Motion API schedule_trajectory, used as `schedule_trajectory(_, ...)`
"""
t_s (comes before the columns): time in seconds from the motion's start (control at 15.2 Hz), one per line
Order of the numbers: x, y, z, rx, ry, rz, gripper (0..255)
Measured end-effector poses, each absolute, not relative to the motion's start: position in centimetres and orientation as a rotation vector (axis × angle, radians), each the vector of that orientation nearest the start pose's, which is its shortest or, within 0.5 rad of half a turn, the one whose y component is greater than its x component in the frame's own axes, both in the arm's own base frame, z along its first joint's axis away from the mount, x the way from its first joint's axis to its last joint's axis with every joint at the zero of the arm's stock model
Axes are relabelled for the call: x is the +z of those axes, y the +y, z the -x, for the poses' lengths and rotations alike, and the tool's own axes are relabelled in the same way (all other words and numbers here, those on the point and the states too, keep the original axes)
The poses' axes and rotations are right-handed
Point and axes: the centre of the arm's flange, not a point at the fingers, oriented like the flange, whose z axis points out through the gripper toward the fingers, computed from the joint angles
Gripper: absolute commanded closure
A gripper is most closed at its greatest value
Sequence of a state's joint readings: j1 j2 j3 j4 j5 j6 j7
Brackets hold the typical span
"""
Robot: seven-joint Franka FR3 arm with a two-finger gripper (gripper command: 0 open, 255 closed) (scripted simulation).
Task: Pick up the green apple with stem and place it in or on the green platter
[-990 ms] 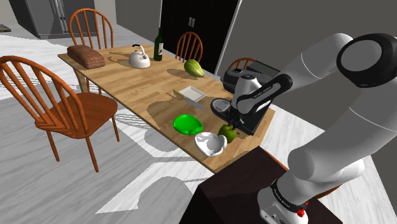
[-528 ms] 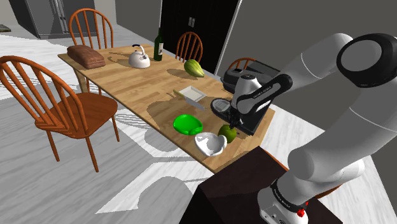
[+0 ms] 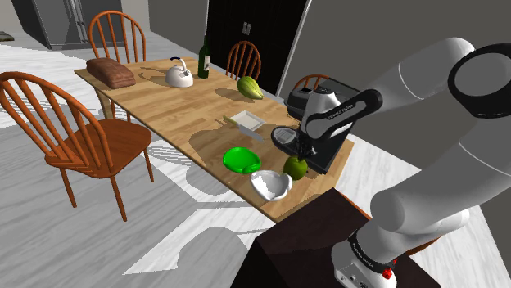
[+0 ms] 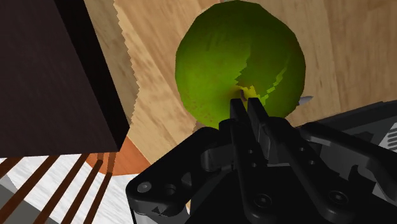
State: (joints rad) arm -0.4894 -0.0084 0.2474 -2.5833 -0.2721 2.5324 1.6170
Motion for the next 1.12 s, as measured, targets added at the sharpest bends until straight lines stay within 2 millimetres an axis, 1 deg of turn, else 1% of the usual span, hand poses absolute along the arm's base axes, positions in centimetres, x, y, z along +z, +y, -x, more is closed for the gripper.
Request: schedule_trajectory(1.12,34.8,-10.2,-42.7,-0.105,2.393,2.250,255)
